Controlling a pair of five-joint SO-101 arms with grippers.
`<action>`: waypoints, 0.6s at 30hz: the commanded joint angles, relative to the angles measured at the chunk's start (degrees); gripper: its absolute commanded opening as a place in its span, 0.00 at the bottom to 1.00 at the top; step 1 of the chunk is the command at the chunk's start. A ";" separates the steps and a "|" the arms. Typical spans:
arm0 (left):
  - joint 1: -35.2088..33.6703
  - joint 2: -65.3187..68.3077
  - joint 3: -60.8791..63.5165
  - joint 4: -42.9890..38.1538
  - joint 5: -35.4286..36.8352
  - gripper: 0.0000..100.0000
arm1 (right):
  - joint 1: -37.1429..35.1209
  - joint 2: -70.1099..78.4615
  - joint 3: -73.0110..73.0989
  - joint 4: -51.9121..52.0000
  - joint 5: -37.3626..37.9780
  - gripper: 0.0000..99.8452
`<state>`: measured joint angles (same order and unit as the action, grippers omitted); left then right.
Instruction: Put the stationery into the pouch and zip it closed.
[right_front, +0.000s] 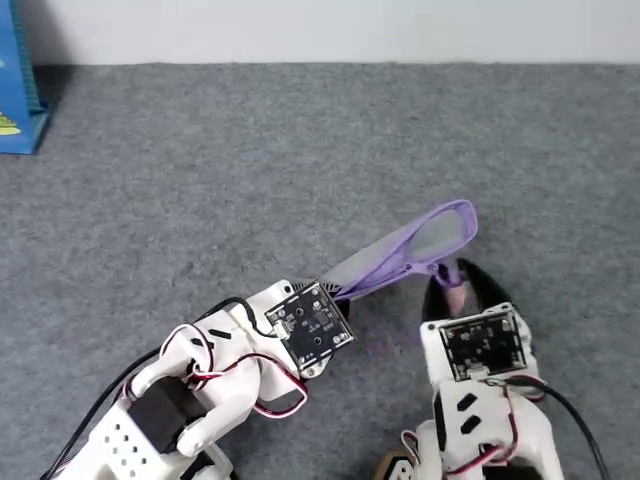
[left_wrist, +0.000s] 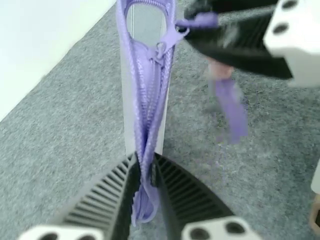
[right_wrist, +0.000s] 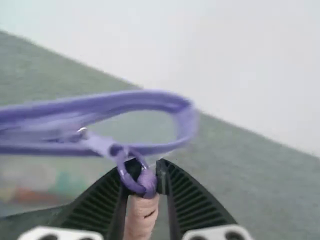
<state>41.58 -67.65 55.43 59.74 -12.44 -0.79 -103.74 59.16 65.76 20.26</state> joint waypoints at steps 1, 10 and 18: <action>-0.70 0.18 0.40 1.32 0.53 0.01 | 5.67 0.66 -0.44 -4.35 2.20 0.01; -0.70 0.18 0.40 1.32 0.53 0.01 | 13.58 0.75 5.63 -14.64 6.07 0.01; -0.70 0.18 0.40 1.32 0.53 0.01 | 21.93 0.75 16.53 -29.76 11.52 0.01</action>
<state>41.67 -67.56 55.43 59.74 -12.44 16.26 -103.65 74.46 40.88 29.85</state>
